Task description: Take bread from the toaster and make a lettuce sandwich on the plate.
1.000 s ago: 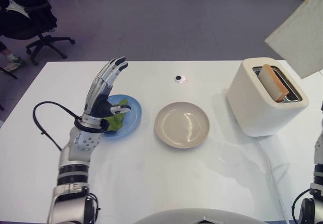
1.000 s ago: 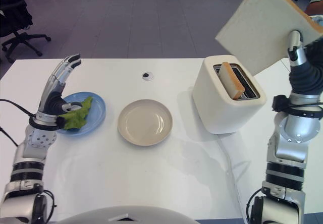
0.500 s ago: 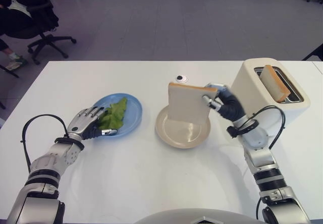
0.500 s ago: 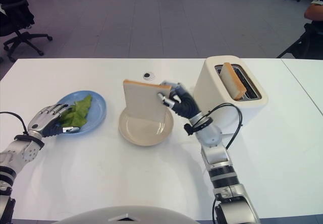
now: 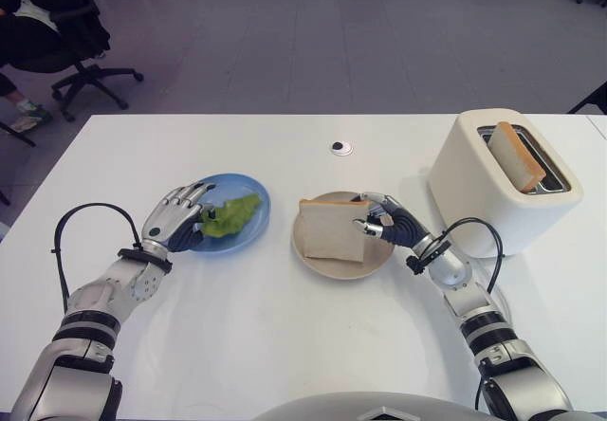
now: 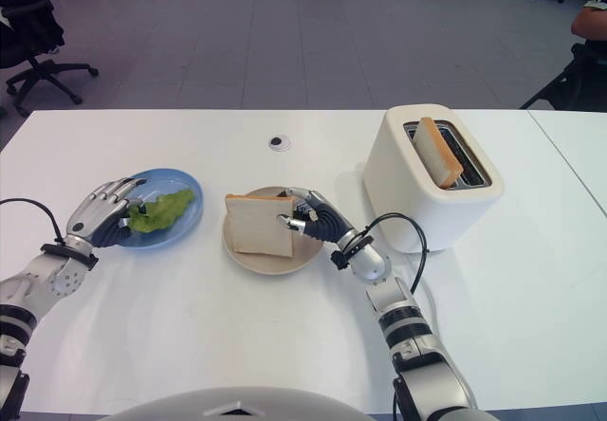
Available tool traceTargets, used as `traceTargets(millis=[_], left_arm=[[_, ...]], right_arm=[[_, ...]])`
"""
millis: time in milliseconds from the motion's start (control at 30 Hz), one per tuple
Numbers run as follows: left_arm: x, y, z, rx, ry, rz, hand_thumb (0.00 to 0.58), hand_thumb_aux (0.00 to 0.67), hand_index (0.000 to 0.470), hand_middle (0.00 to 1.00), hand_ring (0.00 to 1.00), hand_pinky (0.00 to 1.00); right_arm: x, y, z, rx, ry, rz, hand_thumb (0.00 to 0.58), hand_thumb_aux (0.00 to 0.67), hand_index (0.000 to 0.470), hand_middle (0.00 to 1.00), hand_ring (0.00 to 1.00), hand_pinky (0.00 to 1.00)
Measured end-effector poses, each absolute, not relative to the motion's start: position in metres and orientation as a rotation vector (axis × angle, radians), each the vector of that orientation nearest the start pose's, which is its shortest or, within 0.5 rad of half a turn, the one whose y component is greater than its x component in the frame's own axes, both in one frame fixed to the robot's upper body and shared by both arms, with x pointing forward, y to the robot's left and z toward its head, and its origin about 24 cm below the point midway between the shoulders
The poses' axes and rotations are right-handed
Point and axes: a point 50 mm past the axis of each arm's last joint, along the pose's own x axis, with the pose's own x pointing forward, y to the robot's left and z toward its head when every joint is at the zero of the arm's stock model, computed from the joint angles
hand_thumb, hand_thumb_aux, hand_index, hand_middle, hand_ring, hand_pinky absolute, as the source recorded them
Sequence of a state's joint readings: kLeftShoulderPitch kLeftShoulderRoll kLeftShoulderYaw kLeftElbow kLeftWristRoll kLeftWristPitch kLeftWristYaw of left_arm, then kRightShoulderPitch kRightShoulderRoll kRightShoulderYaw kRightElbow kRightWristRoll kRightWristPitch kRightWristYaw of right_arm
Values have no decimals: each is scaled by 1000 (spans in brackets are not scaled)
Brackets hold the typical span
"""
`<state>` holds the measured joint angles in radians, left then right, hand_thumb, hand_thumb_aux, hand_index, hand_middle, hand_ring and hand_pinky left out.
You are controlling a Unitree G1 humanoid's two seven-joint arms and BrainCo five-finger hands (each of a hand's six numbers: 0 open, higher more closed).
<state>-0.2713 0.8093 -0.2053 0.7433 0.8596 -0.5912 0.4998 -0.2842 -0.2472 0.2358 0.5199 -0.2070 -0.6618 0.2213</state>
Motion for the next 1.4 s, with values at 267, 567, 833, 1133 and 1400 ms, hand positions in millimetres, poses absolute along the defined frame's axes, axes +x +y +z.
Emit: traceTargets(millis=[267, 567, 833, 1133, 1400], left_arm=[[268, 297, 61, 1449, -376, -109, 580, 670, 470, 0, 0, 0], [278, 263, 93, 1209, -649, 13, 580, 670, 470, 0, 0, 0], [317, 203, 99, 1057, -727, -25, 580, 670, 470, 0, 0, 0], [317, 132, 47, 1020, -631, -311, 580, 670, 470, 0, 0, 0], [300, 118, 15, 1056, -575, -463, 580, 670, 470, 0, 0, 0]], right_arm=[[285, -129, 50, -483, -380, 511, 0, 0, 0, 0, 0, 0], [288, -138, 73, -453, -478, 440, 0, 0, 0, 0, 0, 0], [276, -147, 124, -364, -679, 392, 0, 0, 0, 0, 0, 0], [267, -164, 148, -364, -721, 351, 0, 0, 0, 0, 0, 0], [263, -180, 158, -551, -730, 283, 0, 0, 0, 0, 0, 0]])
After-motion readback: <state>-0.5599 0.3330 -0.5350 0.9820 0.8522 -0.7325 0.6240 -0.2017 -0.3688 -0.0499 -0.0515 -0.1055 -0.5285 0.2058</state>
